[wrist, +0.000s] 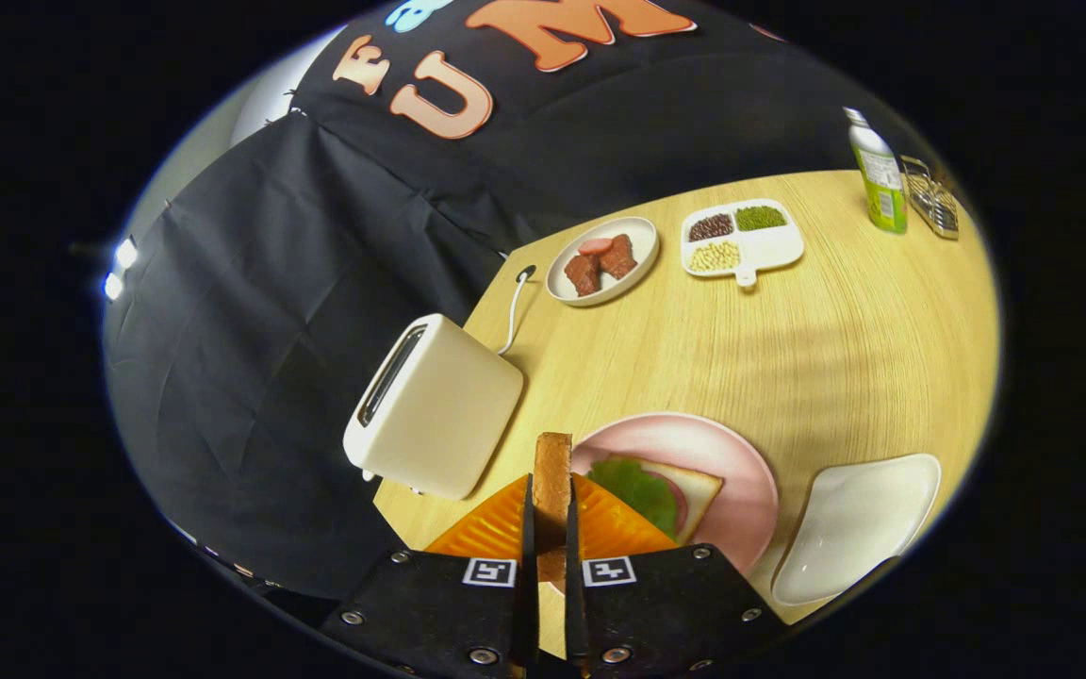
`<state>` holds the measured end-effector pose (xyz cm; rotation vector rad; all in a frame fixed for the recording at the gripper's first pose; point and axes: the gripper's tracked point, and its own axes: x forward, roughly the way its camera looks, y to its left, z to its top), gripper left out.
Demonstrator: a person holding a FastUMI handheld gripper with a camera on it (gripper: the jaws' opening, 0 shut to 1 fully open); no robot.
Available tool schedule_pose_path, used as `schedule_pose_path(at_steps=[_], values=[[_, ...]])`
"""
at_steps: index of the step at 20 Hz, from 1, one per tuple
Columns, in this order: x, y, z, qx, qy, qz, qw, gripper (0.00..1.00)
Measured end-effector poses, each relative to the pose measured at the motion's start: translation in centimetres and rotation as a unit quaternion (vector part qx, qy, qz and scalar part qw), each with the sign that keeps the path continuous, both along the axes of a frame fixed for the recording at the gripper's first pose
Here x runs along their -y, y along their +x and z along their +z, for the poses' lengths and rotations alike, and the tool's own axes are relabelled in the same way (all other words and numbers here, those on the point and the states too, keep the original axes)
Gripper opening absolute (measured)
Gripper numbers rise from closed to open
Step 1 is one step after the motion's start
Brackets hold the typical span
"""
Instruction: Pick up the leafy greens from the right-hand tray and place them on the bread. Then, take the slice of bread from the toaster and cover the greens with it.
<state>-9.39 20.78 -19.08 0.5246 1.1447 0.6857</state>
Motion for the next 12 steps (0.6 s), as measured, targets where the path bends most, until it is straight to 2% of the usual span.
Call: schedule_pose_path(at_steps=[3, 9, 12], values=[[0.9, -0.1, -1.4, -0.010, 0.001, -0.010, 1.000, 0.11], [2.0, -0.2, -4.4, -0.001, -0.034, -0.005, 0.999, 0.11], [2.4, 0.3, -5.4, 0.016, -0.062, -0.003, 0.998, 0.20]])
